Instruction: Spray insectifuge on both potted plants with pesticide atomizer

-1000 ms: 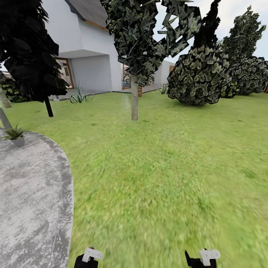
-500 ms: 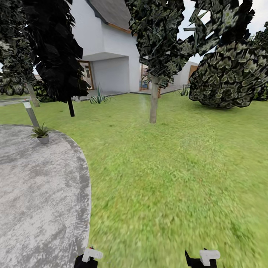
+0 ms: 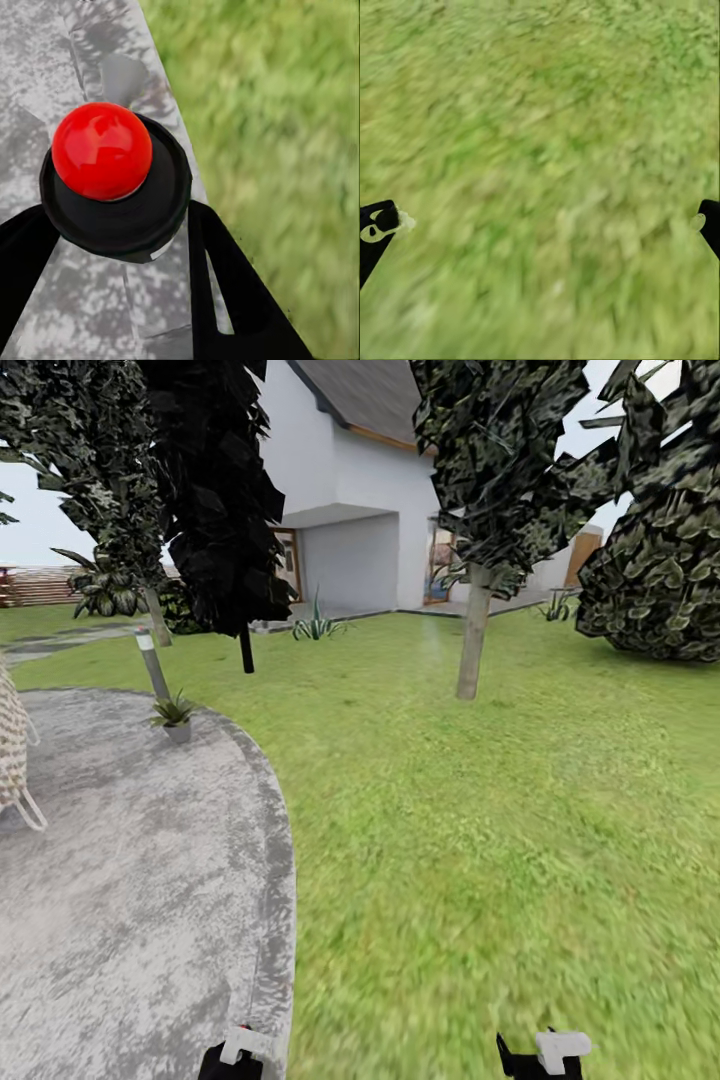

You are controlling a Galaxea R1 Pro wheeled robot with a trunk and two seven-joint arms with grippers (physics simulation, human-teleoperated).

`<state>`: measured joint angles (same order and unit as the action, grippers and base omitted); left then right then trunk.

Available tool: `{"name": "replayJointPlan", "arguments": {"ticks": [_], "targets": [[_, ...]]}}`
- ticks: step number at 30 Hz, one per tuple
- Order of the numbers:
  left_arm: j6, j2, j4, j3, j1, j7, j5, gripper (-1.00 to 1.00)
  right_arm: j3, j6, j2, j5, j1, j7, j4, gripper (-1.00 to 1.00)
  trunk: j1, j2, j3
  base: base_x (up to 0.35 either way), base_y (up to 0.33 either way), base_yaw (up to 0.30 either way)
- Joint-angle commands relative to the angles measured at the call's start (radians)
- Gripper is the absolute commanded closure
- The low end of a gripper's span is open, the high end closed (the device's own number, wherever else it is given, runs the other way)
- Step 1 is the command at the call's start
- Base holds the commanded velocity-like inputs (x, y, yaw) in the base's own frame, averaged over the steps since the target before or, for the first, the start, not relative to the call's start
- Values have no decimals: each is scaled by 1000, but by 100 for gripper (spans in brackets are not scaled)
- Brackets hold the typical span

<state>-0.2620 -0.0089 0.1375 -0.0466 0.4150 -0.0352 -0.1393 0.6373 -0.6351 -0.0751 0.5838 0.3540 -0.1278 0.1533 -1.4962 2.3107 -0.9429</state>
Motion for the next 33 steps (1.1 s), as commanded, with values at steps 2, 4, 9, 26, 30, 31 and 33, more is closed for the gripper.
{"name": "replayJointPlan", "arguments": {"ticks": [2,4,9,26,30,31,33], "targets": [[-3,1,-1,-4,1,1,-4,100,9,-3,0,-1,0,-10,0,-100,0,0,-1,316,144,221],[-3,1,-1,-4,1,1,-4,100,9,-3,0,-1,0,-10,0,-100,0,0,-1,330,92,90],[-3,1,-1,-4,1,1,-4,100,9,-3,0,-1,0,-10,0,-100,0,0,-1,338,18,16],[-2,2,-1,-2,1,1,-3,100,9,-3,0,-1,0,-10,0,-100,0,0,-1,340,0,57],[-2,2,-1,-1,1,1,-3,100,9,-3,0,-1,0,-10,0,-100,0,0,-1,340,0,263],[-2,2,-1,-2,1,1,-3,100,9,-3,0,-1,0,-10,0,-100,0,0,-1,340,0,274],[-2,2,-1,-2,1,1,-3,100,9,-3,0,-1,0,-10,0,-100,0,0,-1,340,0,275]]}}
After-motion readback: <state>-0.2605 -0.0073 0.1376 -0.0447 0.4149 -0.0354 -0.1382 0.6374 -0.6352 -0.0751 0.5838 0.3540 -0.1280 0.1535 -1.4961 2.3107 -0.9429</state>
